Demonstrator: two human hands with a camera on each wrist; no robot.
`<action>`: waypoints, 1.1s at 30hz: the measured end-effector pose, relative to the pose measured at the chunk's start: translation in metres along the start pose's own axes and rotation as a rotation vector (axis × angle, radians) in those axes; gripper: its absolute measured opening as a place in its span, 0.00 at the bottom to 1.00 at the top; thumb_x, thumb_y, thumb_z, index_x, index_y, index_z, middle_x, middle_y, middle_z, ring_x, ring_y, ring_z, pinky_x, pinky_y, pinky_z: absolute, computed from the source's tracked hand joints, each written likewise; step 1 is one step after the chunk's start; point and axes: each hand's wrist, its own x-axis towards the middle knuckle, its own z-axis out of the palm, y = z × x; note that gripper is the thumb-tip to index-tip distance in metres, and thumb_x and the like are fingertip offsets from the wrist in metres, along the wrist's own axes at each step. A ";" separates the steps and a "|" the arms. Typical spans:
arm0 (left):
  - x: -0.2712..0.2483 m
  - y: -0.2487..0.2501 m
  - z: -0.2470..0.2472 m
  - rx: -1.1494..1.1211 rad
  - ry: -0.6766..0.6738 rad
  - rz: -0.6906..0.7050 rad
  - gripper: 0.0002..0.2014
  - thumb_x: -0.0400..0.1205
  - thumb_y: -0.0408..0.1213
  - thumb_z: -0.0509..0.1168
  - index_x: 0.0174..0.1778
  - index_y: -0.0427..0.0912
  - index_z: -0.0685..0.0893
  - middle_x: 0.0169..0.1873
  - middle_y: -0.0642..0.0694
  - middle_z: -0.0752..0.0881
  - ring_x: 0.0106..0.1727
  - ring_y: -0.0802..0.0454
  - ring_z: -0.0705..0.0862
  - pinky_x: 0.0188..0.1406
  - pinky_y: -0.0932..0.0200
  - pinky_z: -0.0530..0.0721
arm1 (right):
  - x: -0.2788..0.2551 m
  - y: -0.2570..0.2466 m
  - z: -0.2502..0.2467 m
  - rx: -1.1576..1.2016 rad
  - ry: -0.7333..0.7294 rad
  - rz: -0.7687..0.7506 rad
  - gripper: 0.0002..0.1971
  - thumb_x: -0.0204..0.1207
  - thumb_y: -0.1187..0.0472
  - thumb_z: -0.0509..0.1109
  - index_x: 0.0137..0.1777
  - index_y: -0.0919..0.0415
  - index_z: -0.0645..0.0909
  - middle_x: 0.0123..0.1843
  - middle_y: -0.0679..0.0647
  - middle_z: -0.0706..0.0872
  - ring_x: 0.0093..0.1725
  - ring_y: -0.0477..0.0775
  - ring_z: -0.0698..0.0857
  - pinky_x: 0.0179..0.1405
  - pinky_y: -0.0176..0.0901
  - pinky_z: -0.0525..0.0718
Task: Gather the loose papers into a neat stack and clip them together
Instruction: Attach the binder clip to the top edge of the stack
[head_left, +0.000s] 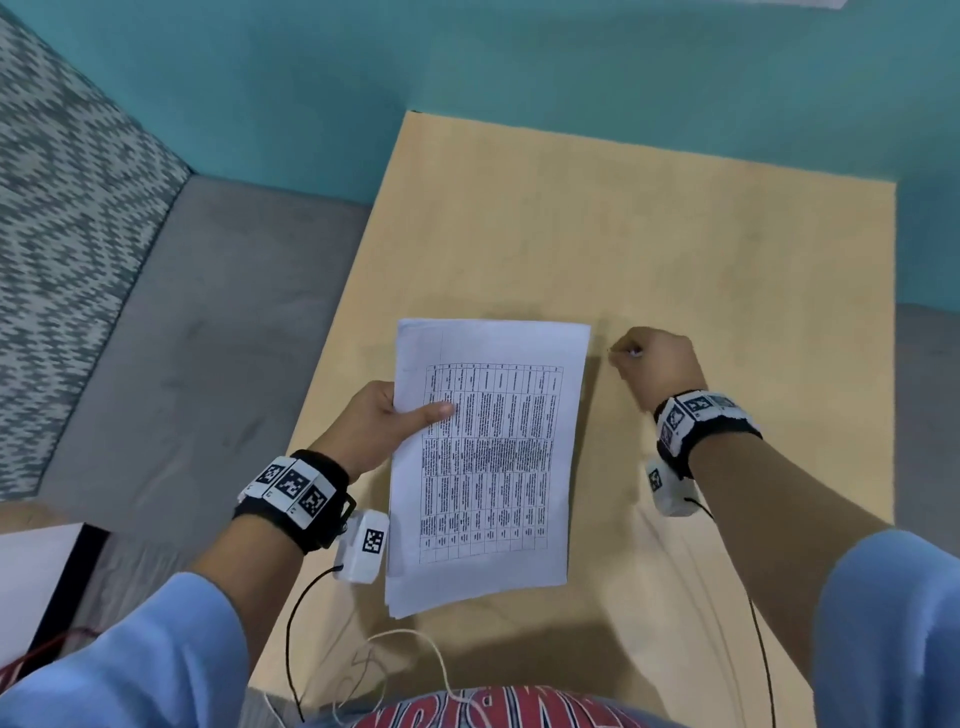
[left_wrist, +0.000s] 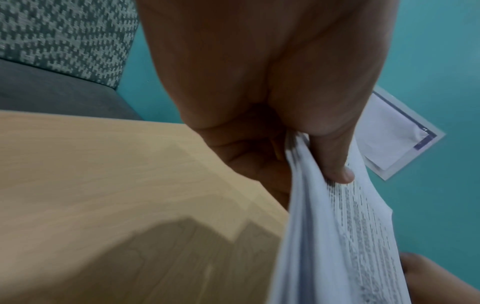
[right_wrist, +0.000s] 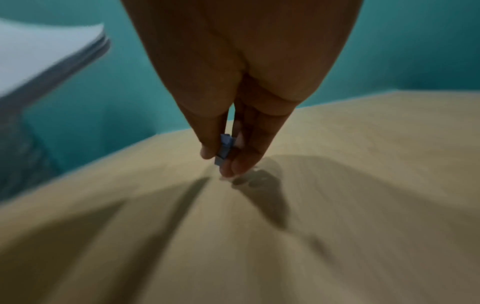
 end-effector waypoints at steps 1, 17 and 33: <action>-0.003 0.002 0.001 0.002 -0.002 0.006 0.13 0.82 0.47 0.78 0.56 0.42 0.97 0.50 0.50 0.98 0.52 0.53 0.97 0.58 0.53 0.93 | -0.010 0.002 -0.003 0.113 0.036 0.042 0.07 0.79 0.57 0.76 0.48 0.59 0.94 0.46 0.56 0.95 0.47 0.59 0.92 0.49 0.49 0.91; -0.080 0.032 0.037 0.212 -0.118 0.204 0.19 0.81 0.54 0.78 0.49 0.37 0.96 0.47 0.41 0.98 0.50 0.42 0.97 0.53 0.42 0.94 | -0.206 0.015 -0.087 0.989 0.072 0.181 0.13 0.80 0.69 0.78 0.63 0.62 0.89 0.57 0.73 0.91 0.47 0.56 0.91 0.43 0.46 0.92; -0.140 0.038 0.054 0.430 -0.119 0.392 0.43 0.71 0.75 0.74 0.38 0.27 0.85 0.38 0.29 0.92 0.36 0.36 0.93 0.36 0.57 0.79 | -0.326 -0.016 -0.116 0.883 -0.020 -0.076 0.11 0.74 0.72 0.83 0.54 0.61 0.93 0.44 0.57 0.88 0.33 0.52 0.87 0.33 0.41 0.89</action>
